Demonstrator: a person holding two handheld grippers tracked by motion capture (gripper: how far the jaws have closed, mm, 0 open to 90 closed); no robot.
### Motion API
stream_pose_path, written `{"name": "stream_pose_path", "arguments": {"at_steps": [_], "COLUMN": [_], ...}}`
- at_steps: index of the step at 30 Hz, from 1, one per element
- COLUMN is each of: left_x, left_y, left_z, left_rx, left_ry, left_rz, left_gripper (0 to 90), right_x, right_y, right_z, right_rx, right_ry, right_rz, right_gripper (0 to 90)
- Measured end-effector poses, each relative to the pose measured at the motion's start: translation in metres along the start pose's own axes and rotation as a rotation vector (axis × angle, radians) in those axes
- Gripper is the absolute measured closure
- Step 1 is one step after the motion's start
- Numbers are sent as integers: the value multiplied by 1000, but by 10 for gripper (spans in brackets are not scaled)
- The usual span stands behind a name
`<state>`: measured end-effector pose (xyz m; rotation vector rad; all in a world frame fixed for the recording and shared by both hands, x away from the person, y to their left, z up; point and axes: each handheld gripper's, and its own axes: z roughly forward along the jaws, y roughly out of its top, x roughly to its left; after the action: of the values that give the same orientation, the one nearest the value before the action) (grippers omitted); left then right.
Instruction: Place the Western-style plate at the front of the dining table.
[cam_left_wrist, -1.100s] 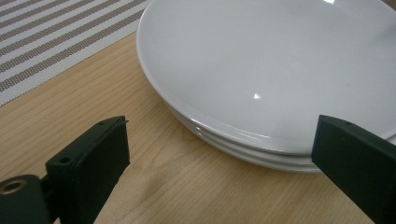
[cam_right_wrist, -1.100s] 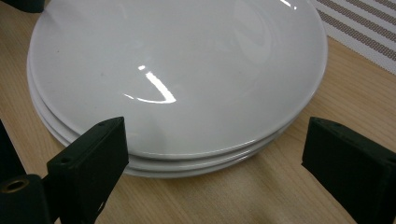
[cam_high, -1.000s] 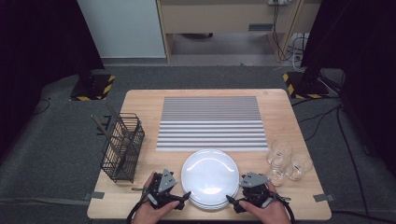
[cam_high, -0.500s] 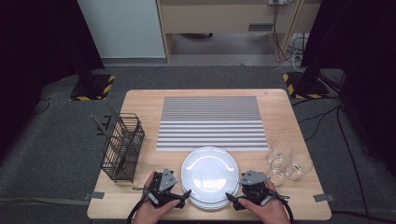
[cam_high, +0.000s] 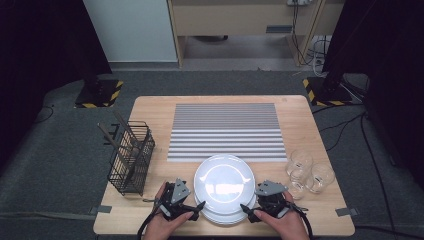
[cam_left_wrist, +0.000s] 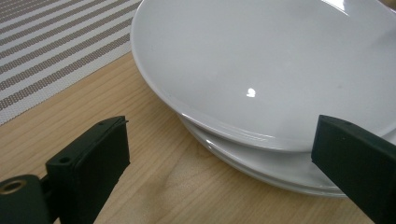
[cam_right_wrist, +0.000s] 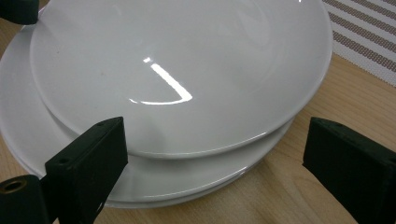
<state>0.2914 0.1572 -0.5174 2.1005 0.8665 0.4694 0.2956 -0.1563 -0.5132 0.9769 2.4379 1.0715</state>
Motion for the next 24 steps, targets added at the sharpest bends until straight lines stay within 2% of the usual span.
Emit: {"name": "stream_pose_path", "arguments": {"at_steps": [24], "left_x": [4], "left_y": [2], "left_z": [4], "left_rx": [-8], "left_ry": [7], "left_rz": [-1], "left_gripper": [33], "right_x": [0], "right_y": [4], "right_z": [7], "right_rx": [0], "right_ry": [23], "right_rz": [-8], "right_gripper": [40]}}
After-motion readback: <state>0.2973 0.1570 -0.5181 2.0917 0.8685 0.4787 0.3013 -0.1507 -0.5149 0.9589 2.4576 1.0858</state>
